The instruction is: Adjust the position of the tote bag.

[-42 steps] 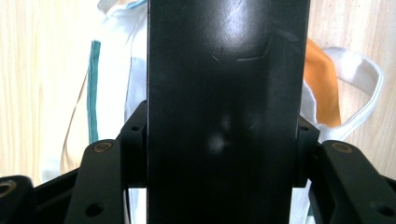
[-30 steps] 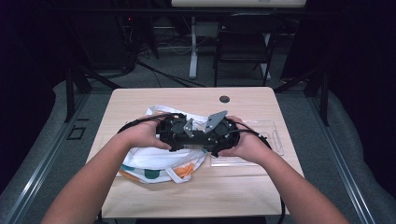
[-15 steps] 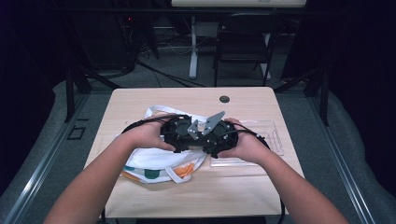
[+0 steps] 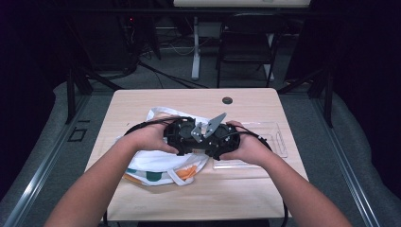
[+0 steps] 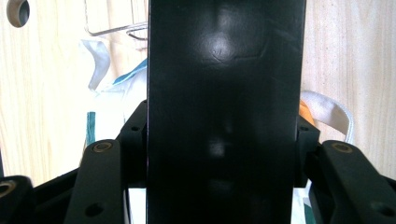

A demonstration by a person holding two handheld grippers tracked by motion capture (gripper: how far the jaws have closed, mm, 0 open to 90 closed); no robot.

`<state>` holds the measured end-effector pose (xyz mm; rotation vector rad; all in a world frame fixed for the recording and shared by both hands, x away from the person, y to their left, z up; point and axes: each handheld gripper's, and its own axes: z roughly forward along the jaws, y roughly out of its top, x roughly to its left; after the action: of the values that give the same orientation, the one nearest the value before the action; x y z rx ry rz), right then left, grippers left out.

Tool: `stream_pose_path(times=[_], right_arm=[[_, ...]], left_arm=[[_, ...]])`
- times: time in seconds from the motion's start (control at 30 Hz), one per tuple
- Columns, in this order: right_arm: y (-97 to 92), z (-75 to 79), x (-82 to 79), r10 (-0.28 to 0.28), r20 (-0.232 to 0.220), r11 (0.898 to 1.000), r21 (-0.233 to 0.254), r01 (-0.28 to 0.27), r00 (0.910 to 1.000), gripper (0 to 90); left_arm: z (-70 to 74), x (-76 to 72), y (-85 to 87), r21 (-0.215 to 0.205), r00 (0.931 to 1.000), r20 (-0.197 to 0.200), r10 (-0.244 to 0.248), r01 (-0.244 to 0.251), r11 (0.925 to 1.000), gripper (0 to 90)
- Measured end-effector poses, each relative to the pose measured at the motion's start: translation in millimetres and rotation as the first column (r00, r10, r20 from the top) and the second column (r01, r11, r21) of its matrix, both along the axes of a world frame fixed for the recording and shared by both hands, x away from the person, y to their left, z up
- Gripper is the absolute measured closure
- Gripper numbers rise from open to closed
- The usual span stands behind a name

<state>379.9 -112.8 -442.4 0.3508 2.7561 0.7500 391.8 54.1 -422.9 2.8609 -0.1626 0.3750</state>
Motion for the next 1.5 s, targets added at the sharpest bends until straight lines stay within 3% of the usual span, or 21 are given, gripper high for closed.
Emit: stream_pose_path(times=[0.3, 0.37, 0.6, 0.8, 0.87, 0.9, 0.93, 0.97, 1.0, 1.17, 1.2, 1.43, 1.5], right_arm=[[-0.3, -0.5, -0.5, 0.006, 0.005, 1.000, -0.001, -0.006, 1.0000, 38.3], [-0.4, 0.1, 0.0, 0.010, 0.007, 1.000, -0.010, -0.010, 0.9999, 38.4], [-0.5, -0.8, 0.5, 0.012, 0.001, 1.000, -0.007, -0.012, 0.9999, 38.8], [-1.3, 0.2, 0.3, 0.016, 0.008, 1.000, -0.013, -0.015, 0.9998, 39.5], [-1.3, -1.2, -0.6, -0.001, 0.009, 1.000, 0.015, 0.001, 1.0000, 39.7], [-1.5, -0.8, -0.7, 0.000, 0.006, 1.000, 0.017, 0.000, 1.0000, 39.7], [-1.6, -0.6, -0.9, -0.001, 0.004, 1.000, 0.020, 0.001, 1.0000, 39.8], [-1.8, 0.7, -0.4, 0.008, 0.001, 1.000, 0.011, -0.008, 1.0000, 39.8], [-2.1, 1.8, 0.0, 0.015, 0.000, 1.000, 0.000, -0.015, 0.9999, 39.9], [-2.4, 0.9, -0.6, 0.006, -0.002, 1.000, 0.027, -0.006, 1.0000, 40.2], [-2.9, 2.9, 0.0, 0.017, 0.000, 1.000, 0.005, -0.017, 0.9998, 40.4], [-3.3, 0.3, -1.1, -0.004, -0.004, 0.999, 0.033, 0.004, 1.0000, 40.8], [-4.6, 1.5, 0.6, 0.008, -0.006, 1.000, -0.008, -0.008, 1.0000, 41.0]], left_arm=[[-0.9, 0.2, 0.6, -0.008, 1.0000, -0.006, 0.002, -0.002, 1.0000, 42.4], [-0.2, 1.8, 0.3, -0.003, 0.9999, 0.008, -0.013, 0.013, 0.9999, 42.4], [-1.1, 1.6, 0.5, 0.001, 1.0000, -0.010, -0.001, 0.001, 1.0000, 42.1], [-1.1, 1.3, 0.5, -0.021, 0.9996, -0.017, 0.021, -0.022, 0.9995, 41.3], [-1.0, 1.6, 0.8, -0.040, 0.9996, -0.016, 0.024, -0.025, 0.9989, 40.7], [1.4, 2.5, 0.9, -0.020, 0.9996, -0.020, 0.019, -0.019, 0.9996, 40.2], [5.8, 5.4, 1.1, 0.029, 0.9998, 0.000, -0.018, 0.018, 0.9994, 39.8], [6.2, 5.5, 1.3, 0.026, 0.9998, -0.001, -0.018, 0.018, 0.9995, 39.5], [3.2, 2.9, 1.7, -0.023, 0.9997, -0.020, 0.017, -0.017, 0.9996, 39.3], [5.6, 2.0, 2.8, -0.030, 0.9999, -0.005, 0.011, -0.011, 0.9995, 38.4], [6.2, 1.7, 3.1, -0.033, 0.9999, -0.001, 0.012, -0.012, 0.9994, 38.3], [9.7, 3.0, 6.1, -0.054, 0.9996, -0.014, 0.025, -0.026, 0.9982, 35.8], [11.3, 3.4, 7.3, -0.062, 0.9996, -0.014, 0.025, -0.026, 0.9978, 35.7]])
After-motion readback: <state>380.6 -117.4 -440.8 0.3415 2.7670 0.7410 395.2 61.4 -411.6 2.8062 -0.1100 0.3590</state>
